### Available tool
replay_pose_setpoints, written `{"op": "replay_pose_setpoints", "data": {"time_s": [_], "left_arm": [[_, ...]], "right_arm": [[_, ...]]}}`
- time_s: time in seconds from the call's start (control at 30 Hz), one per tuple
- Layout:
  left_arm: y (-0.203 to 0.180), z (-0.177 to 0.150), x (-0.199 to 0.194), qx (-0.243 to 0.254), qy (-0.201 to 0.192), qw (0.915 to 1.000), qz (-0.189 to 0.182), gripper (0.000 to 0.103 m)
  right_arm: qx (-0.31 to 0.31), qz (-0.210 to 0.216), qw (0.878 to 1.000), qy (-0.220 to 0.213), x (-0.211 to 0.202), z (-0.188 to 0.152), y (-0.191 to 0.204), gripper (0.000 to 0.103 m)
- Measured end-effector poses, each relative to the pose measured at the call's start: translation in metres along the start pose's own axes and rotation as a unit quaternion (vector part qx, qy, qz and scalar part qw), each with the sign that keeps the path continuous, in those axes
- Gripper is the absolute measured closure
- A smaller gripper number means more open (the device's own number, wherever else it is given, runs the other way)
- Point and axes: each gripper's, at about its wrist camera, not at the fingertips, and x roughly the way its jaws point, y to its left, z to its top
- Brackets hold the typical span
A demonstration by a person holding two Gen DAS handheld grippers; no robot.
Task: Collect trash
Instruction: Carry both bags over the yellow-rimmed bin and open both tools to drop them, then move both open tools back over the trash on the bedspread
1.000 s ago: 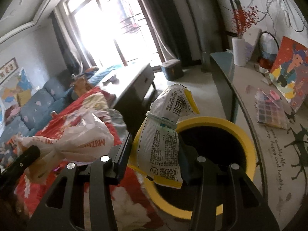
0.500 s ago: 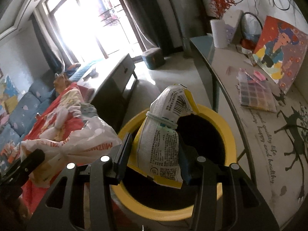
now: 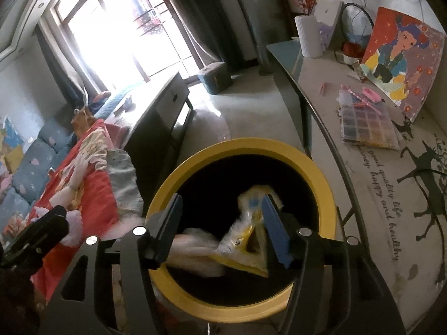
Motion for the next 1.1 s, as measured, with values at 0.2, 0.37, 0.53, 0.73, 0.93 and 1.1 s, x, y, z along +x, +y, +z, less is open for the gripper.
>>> {"op": "replay_pose_setpoints", "data": {"time_s": [0.2,0.37,0.53,0.73,0.93,1.1], "left_arm": [[0.009,0.002,-0.022,-0.018,-0.027,0.9995,0.000,0.027],[0.017,0.002,-0.039,-0.032,-0.046,0.9984,0.003,0.023],[0.029,-0.001,-0.056,-0.050,-0.062,0.9967,0.011,0.018],[0.044,-0.003,-0.078,-0.065,-0.084,0.9938,0.030,0.017],[0.063,-0.009,-0.098,-0.087,-0.103,0.9898,0.047,0.017],[0.077,-0.015,-0.110,-0.099,-0.112,0.9868,0.062,0.017]], "right_arm": [[-0.012,-0.001,1.000,-0.025,-0.014,0.001,0.013,0.041],[-0.036,0.010,0.998,-0.046,-0.029,0.000,0.035,0.035],[-0.057,0.032,0.996,-0.055,-0.040,-0.002,0.059,0.033],[-0.083,0.058,0.993,-0.059,-0.049,-0.006,0.088,0.030],[-0.105,0.075,0.990,-0.061,-0.056,-0.012,0.112,0.029],[-0.119,0.088,0.987,-0.061,-0.059,-0.017,0.129,0.029]]}}
